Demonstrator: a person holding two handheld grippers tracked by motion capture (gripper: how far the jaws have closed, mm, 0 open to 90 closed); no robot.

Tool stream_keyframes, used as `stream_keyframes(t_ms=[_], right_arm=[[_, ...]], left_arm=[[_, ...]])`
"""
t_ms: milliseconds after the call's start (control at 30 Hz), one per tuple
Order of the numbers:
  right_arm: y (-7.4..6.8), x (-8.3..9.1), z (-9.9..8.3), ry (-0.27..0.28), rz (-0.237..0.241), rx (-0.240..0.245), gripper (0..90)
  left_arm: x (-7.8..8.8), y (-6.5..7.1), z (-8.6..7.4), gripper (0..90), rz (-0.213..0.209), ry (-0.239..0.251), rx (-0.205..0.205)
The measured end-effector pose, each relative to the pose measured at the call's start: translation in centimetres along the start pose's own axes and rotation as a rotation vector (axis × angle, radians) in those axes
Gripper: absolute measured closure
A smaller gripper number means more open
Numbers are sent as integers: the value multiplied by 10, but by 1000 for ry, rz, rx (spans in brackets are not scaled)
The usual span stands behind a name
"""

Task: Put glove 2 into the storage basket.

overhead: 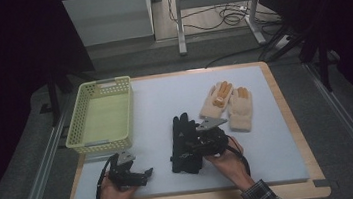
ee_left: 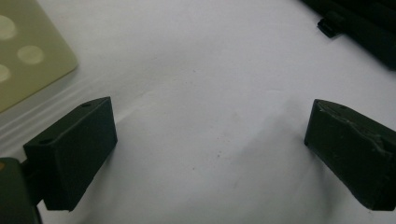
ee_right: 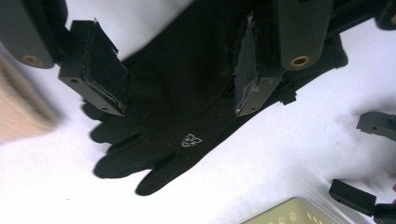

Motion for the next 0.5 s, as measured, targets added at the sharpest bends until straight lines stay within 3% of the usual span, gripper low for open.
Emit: stream_keyframes(t_ms=[167, 200, 233, 267, 333, 367, 400, 500], right_arm=[[7, 11, -7, -3, 16, 2, 395], [10, 16, -15, -14, 29, 2, 472], [10, 16, -15, -14, 29, 2, 472], [11, 19, -24, -29, 60, -2, 593], [11, 20, -32, -43, 76, 7, 726], [11, 20, -32, -43, 76, 7, 726], [9, 20, -42, -57, 104, 11, 838], [6, 19, -49, -68, 118, 12, 878]], left_arm=[[0, 0, 0, 27, 0, 0, 0], [0, 0, 0, 27, 0, 1, 0], [0, 0, 0, 27, 0, 1, 1], [0, 0, 0, 27, 0, 1, 0], [0, 0, 0, 27, 0, 1, 0], [0, 0, 0, 27, 0, 1, 0], [0, 0, 0, 27, 0, 1, 0], [0, 0, 0, 27, 0, 1, 0]])
Point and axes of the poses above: each handheld gripper's, and its own axes: x roughly backward along the jaws, z roughly out of its top, y roughly to its right, the point moved 6 cm from there along -x, roughly forward along the jaws, and after that the axes turned 10 degrees about -y, right-handed, at the moved point
